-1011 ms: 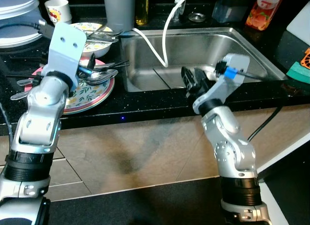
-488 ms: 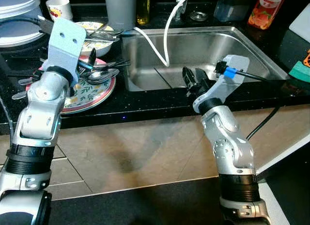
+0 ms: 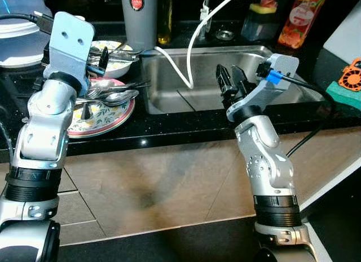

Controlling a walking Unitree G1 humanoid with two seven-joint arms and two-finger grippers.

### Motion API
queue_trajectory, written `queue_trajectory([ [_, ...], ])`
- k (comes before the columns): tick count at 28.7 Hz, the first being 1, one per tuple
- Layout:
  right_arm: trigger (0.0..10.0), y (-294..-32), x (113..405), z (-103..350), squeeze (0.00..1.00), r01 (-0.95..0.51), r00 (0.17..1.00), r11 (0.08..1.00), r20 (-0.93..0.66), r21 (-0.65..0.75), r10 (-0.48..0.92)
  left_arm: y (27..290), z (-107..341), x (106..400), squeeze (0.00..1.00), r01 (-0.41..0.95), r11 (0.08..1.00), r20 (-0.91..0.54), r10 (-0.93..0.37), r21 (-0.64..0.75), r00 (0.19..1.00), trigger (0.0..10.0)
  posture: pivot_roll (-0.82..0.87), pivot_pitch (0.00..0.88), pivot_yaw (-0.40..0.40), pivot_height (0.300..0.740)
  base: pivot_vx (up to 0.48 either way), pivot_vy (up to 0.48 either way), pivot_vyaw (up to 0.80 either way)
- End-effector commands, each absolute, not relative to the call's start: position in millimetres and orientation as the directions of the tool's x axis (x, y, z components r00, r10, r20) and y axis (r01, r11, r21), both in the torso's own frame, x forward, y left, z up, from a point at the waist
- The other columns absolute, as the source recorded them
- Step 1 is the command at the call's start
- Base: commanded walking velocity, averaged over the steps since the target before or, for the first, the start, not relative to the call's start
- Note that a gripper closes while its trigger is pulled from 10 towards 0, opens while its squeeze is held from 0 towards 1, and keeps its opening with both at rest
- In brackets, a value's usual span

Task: Kitchen organization

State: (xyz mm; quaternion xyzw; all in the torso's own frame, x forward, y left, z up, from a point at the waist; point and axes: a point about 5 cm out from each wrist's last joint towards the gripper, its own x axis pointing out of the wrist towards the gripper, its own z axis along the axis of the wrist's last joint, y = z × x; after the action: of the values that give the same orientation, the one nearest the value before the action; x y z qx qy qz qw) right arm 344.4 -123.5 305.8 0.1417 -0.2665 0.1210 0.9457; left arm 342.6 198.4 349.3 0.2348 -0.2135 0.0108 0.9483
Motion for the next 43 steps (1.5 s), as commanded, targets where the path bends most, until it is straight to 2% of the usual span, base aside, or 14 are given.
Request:
queue_trajectory([
  [1,10.0,-128,346,301,0.00,-0.288,0.838,0.937,0.526,0.196,0.147,205,326,349,0.00,-0.095,0.879,0.267,-0.039,0.468,0.963,10.0,0.01,0.085,0.008,0.740,0.000,0.000,0.00],
  [6,10.0,-126,345,295,0.00,-0.295,0.848,0.939,0.502,0.177,0.172,216,304,350,0.00,-0.075,0.894,0.127,0.021,0.442,0.992,10.0,0.00,0.093,0.004,0.740,0.000,0.000,0.00],
  [7,10.0,-126,345,295,0.00,-0.297,0.848,0.939,0.500,0.174,0.176,217,303,350,0.30,-0.072,0.896,0.116,0.023,0.438,0.993,10.0,0.00,0.095,0.003,0.740,0.000,0.000,0.00],
  [8,10.0,-125,345,295,0.00,-0.298,0.849,0.939,0.498,0.173,0.178,217,302,350,0.78,-0.072,0.898,0.110,0.027,0.434,0.994,10.0,0.00,0.095,0.003,0.740,0.000,0.000,0.00],
  [9,10.0,-125,345,295,0.00,-0.299,0.849,0.939,0.497,0.172,0.180,217,301,349,1.00,-0.072,0.899,0.108,0.027,0.433,0.994,10.0,0.00,0.097,0.001,0.740,0.000,0.000,0.00],
  [15,10.0,-124,346,294,0.00,-0.302,0.851,0.938,0.492,0.169,0.185,218,299,349,1.00,-0.074,0.895,0.110,0.028,0.439,0.994,10.0,0.00,0.104,-0.003,0.740,0.000,0.000,0.00],
  [16,10.0,-124,346,293,0.00,-0.303,0.852,0.938,0.489,0.169,0.187,218,300,349,0.00,-0.076,0.887,0.125,0.021,0.455,0.992,10.0,0.00,0.104,-0.003,0.740,0.000,0.000,0.00],
  [20,10.0,-123,346,290,0.00,-0.309,0.858,0.936,0.474,0.167,0.199,216,298,348,0.00,-0.068,0.879,0.110,0.017,0.472,0.994,10.0,0.00,0.110,-0.007,0.740,0.000,0.000,0.00],
  [25,10.0,-123,346,289,0.00,-0.311,0.861,0.936,0.466,0.163,0.205,229,289,347,0.00,-0.121,0.909,0.034,0.117,0.399,0.993,10.0,0.00,0.116,-0.007,0.740,0.000,0.000,0.00],
  [28,10.0,-123,346,288,0.00,-0.311,0.862,0.936,0.462,0.163,0.206,238,288,346,0.00,-0.153,0.897,0.025,0.157,0.415,0.987,10.0,0.00,0.126,-0.009,0.740,0.000,0.000,0.00],
  [37,10.0,-122,345,285,0.00,-0.314,0.867,0.934,0.452,0.168,0.210,242,283,346,0.00,-0.145,0.886,0.012,0.156,0.441,0.988,10.0,0.00,0.132,-0.012,0.740,0.000,0.000,0.00],
  [43,10.0,-120,345,284,0.00,-0.320,0.868,0.933,0.446,0.166,0.218,248,270,348,0.00,-0.133,0.925,-0.072,0.169,0.355,0.983,10.0,0.00,0.140,-0.015,0.740,0.000,0.000,0.00],
])
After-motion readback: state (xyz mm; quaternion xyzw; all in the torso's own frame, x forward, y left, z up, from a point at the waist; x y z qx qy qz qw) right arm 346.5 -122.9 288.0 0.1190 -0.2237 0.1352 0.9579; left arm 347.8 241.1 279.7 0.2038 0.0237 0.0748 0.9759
